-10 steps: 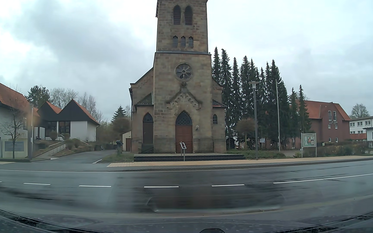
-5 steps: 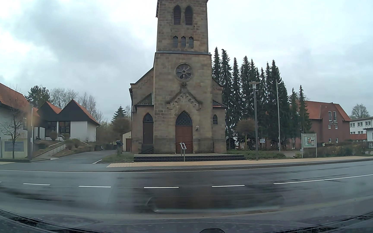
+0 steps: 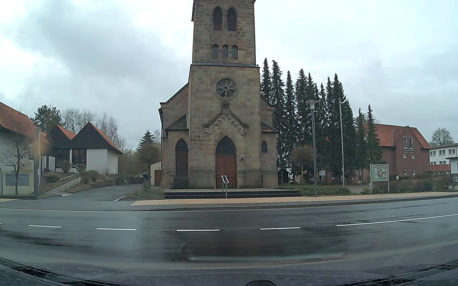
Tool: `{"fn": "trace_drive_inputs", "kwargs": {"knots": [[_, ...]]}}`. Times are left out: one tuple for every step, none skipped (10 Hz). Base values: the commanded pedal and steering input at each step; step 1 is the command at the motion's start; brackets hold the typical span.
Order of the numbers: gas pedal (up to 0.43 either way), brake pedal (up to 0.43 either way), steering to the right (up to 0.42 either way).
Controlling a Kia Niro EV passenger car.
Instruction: Follow the waypoints while adhering to traffic rules and regulations
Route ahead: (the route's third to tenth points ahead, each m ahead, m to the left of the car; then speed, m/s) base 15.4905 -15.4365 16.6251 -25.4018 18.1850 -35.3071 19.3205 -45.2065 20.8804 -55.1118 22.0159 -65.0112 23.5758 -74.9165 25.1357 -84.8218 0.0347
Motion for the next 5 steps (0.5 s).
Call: {"fn": "trace_drive_inputs", "kwargs": {"knots": [[0.0,0.207,-0.004],[0.0,0.207,-0.004],[0.0,0.207,-0.004],[0.0,0.207,-0.004],[0.0,0.207,-0.004]]}}
